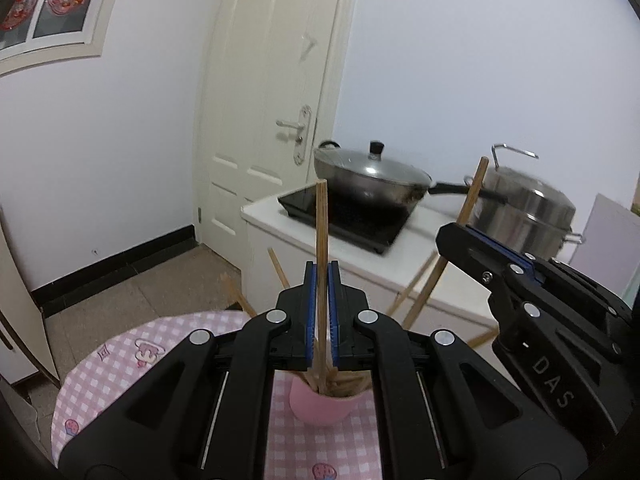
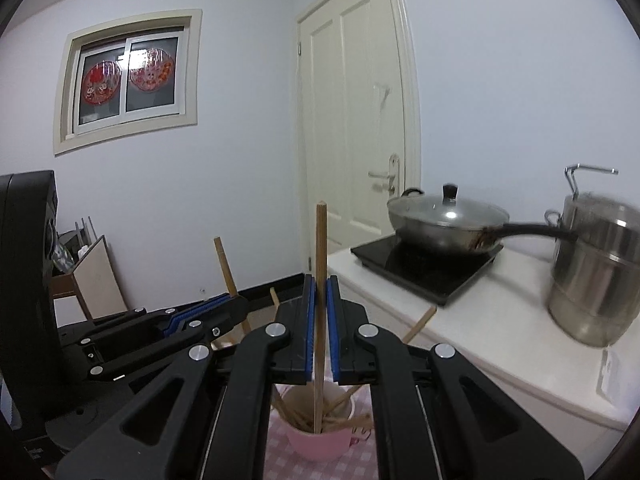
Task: Organize utensils
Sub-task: 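Lift both held chopsticks upright and lower them into the pink cup, then open both tools to release the chopsticks into the cup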
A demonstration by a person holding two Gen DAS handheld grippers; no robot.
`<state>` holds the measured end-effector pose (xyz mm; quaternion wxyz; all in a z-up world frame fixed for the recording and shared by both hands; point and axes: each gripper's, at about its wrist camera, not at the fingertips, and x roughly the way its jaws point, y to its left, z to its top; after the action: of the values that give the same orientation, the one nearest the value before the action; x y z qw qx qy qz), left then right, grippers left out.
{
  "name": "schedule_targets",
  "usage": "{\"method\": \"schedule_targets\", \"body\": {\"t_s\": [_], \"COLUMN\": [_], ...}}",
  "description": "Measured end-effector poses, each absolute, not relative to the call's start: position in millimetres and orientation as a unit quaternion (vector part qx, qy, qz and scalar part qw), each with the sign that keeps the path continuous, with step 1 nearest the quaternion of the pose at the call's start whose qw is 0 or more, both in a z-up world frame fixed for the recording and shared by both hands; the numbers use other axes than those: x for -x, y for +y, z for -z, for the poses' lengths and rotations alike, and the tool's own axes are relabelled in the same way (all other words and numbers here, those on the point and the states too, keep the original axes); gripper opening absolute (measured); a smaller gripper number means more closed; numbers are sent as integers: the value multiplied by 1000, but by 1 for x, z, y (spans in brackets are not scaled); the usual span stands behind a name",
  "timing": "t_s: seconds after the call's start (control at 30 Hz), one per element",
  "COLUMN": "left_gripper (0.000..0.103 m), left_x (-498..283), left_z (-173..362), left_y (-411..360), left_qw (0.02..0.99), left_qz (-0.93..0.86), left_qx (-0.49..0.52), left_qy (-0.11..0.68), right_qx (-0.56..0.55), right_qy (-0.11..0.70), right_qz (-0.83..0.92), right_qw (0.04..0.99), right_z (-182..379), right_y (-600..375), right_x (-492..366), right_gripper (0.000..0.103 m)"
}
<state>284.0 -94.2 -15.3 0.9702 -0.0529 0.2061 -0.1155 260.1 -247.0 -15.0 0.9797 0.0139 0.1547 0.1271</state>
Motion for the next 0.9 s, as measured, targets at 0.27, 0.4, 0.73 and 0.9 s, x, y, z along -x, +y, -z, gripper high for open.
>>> {"method": "schedule_targets", "body": {"t_s": [0.27, 0.4, 0.73, 0.9], "left_gripper": [6, 6, 7, 7], "left_x": [-284, -283, -283, -281], "left_z": [41, 50, 59, 61], "left_y": [-94, -93, -91, -90], "left_qw": [961, 958, 954, 953], "left_qz": [129, 130, 130, 130], "left_qx": [46, 45, 33, 30], "left_qy": [241, 251, 267, 273], "right_qx": [-11, -11, -4, 0], "right_qy": [185, 195, 220, 224], "right_qz": [-131, -131, -129, -128], "right_qw": [974, 972, 967, 966], "right_z": [35, 39, 51, 56], "right_y": [-245, -243, -240, -237], "right_x": [-252, -249, -247, -245], "right_gripper": [5, 5, 5, 5]}}
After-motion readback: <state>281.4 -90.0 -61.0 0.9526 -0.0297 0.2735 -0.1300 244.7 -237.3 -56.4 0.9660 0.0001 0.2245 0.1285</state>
